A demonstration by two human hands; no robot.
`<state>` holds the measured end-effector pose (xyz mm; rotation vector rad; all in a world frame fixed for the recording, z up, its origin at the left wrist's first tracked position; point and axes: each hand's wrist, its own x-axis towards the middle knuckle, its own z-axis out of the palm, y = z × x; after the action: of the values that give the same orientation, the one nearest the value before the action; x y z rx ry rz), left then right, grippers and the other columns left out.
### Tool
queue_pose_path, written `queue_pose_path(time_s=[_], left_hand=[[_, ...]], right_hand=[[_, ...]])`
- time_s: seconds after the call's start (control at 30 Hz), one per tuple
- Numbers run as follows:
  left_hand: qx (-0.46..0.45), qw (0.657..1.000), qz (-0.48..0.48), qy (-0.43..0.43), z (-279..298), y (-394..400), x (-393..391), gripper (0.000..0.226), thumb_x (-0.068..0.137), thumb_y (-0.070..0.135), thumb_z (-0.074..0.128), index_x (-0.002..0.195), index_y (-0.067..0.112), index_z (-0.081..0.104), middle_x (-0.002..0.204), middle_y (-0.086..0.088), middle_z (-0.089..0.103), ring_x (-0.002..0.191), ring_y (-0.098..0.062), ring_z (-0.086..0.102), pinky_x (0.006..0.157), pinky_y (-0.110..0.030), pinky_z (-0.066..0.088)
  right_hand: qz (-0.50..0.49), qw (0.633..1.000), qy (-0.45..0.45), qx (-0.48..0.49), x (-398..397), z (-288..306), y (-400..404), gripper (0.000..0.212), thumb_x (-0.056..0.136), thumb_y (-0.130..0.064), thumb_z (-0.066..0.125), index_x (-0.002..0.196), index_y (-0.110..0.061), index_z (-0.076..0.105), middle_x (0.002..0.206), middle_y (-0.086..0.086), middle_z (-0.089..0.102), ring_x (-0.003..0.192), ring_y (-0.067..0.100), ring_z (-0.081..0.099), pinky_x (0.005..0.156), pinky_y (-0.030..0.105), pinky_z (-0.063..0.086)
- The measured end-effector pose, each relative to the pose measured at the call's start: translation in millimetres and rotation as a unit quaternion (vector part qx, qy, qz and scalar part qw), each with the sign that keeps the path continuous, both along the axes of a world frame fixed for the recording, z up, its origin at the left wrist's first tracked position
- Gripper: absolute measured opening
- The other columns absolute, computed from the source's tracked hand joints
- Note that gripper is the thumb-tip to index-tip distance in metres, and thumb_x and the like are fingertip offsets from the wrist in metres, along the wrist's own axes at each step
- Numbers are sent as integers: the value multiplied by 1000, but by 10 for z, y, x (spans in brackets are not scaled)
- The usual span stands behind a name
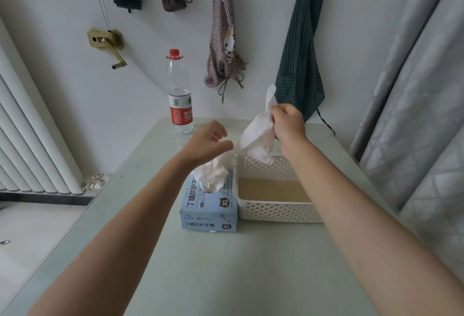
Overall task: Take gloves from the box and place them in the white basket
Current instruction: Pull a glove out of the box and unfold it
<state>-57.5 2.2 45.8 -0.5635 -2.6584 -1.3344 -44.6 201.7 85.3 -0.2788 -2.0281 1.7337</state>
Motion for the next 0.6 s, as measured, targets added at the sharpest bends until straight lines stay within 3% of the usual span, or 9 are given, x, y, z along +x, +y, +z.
queue_pose_path(time_s=[0.1, 0.2, 0.27, 0.37, 0.43, 0.5, 0.57, 0.6], left_hand=[[-5, 997, -74, -17, 69, 206, 111, 51, 72, 41, 84, 114, 28, 57, 114, 6, 59, 104, -9, 55, 87, -26, 49], [-11, 998, -42, 40, 73, 354, 119, 30, 77, 34, 81, 100, 24, 65, 101, 7, 67, 96, -10, 63, 87, -32, 54], [18, 999, -26, 20, 160, 450, 113, 13, 85, 28, 75, 91, 18, 72, 91, 5, 71, 88, -13, 67, 82, -31, 56], [59, 997, -18, -51, 300, 501, 126, 16, 89, 30, 69, 88, 16, 76, 83, 2, 71, 75, -13, 60, 64, -20, 46], [58, 994, -12, -87, 366, 558, 135, 22, 91, 33, 67, 90, 14, 76, 83, -3, 69, 73, -15, 55, 64, -24, 41], [39, 993, 22, -105, 389, 625, 108, 24, 92, 32, 64, 93, 11, 75, 84, -5, 65, 74, -16, 53, 65, -26, 40], [40, 989, 63, -127, 384, 677, 68, 20, 92, 25, 62, 92, 8, 72, 84, -5, 62, 74, -19, 54, 62, -25, 42], [48, 985, 79, -145, 374, 695, 47, 15, 91, 22, 63, 91, 9, 71, 83, -6, 60, 75, -21, 54, 59, -24, 42]], right_hand=[[-2, 1000, -14, -11, 23, 27, 68, 24, 94, -16, 47, 71, -16, 52, 66, -3, 51, 62, 14, 48, 63, 31, 43], [-2, 1000, -21, -5, 44, 52, 115, 18, 93, -17, 49, 76, -15, 56, 68, -3, 53, 64, 13, 49, 59, 25, 43], [-12, 1000, -27, 3, 92, 72, 240, 14, 92, -16, 50, 79, -14, 56, 65, -3, 49, 57, 11, 43, 49, 19, 37], [9, 996, -78, 49, 172, 69, 433, 12, 88, -16, 57, 80, -9, 63, 68, 2, 49, 60, 15, 43, 52, 22, 35], [48, 985, -134, 95, 219, 45, 556, 21, 86, -17, 57, 67, -15, 50, 61, 2, 41, 53, 17, 36, 48, 21, 29], [67, 973, -174, 133, 220, -12, 639, 22, 87, -19, 52, 68, -19, 41, 62, 1, 38, 49, 16, 30, 44, 18, 26], [69, 966, -202, 149, 216, -91, 697, 10, 89, -20, 46, 82, -15, 51, 75, 6, 53, 58, 20, 45, 50, 22, 36], [69, 960, -219, 162, 200, -152, 734, 15, 90, -21, 44, 93, -11, 54, 84, 9, 58, 64, 23, 53, 55, 26, 43]])
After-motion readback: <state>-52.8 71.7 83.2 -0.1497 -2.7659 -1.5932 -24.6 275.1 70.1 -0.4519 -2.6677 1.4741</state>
